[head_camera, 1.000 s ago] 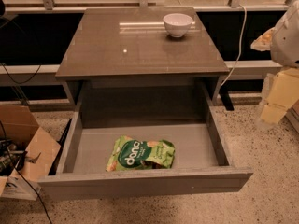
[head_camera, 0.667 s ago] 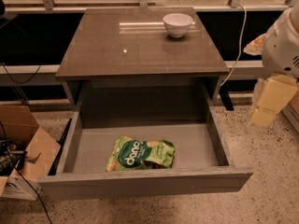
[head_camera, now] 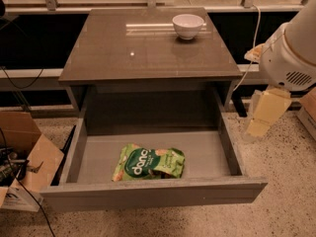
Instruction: Pick green rice chip bag from top drawer and place on counter
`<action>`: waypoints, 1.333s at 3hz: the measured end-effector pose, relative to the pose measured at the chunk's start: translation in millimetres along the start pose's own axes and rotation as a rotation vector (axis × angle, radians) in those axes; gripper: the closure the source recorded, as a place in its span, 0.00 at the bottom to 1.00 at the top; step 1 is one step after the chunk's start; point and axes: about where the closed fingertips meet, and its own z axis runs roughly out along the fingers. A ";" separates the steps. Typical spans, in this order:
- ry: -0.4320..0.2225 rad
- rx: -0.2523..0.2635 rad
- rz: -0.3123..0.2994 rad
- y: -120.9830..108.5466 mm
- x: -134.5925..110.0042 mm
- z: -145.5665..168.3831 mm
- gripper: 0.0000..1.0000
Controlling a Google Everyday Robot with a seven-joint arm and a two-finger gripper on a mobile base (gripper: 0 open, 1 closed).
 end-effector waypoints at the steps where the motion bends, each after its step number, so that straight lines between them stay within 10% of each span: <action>1: -0.026 -0.030 0.020 7.8 -5.4 7.8 0.00; 4: -0.214 -0.156 0.025 28.1 -55.6 72.9 0.00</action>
Offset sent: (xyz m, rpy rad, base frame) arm 0.0046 0.0737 -0.0586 0.2377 0.1009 0.0731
